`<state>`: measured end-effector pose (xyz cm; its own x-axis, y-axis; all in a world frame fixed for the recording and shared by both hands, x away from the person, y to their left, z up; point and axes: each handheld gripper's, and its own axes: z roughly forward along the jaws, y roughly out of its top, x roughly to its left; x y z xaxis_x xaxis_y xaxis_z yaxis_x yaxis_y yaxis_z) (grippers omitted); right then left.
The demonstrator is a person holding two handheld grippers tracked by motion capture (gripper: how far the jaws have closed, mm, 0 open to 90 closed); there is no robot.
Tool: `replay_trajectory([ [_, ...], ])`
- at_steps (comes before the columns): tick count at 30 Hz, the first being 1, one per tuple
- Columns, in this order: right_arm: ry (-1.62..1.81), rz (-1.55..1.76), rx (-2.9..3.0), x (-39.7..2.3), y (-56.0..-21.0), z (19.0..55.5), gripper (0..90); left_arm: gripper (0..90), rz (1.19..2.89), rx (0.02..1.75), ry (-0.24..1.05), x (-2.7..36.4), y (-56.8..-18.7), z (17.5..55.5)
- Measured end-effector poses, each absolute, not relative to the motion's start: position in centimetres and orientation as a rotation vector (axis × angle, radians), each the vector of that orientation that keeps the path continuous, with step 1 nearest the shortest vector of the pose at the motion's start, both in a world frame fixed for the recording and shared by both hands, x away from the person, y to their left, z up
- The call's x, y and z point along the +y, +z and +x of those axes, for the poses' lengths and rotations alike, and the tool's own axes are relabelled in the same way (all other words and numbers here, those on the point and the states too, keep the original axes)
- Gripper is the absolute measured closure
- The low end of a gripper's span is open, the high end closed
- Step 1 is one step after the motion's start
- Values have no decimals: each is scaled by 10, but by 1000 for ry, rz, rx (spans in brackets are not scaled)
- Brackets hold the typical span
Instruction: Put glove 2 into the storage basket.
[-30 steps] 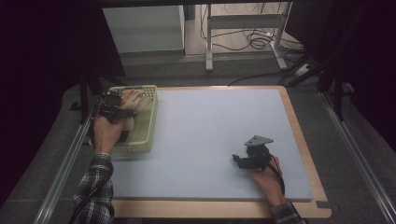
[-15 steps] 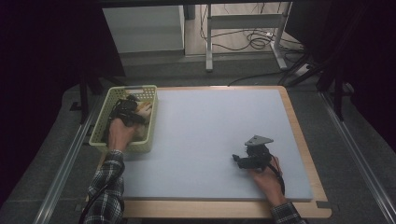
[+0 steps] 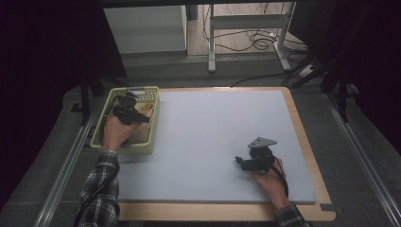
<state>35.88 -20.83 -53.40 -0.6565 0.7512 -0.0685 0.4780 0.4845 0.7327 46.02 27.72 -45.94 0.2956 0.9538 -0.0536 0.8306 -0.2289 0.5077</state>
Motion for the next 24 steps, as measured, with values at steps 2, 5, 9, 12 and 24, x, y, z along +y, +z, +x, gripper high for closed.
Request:
replay_trajectory([
  [2,987,1027,2354,-208,-534,359,213,162,2099,1581,361,280,-457,458],
  [5,987,1027,2354,-208,-534,359,213,317,2113,1591,312,279,-465,461],
  [9,986,1026,2353,-208,-534,359,213,429,2159,1618,287,274,-480,467],
  [12,989,1029,2355,-208,-534,359,213,497,2143,1607,237,272,-483,468],
  [24,986,1026,2353,-208,-534,359,213,286,2043,1578,324,286,-471,456],
])
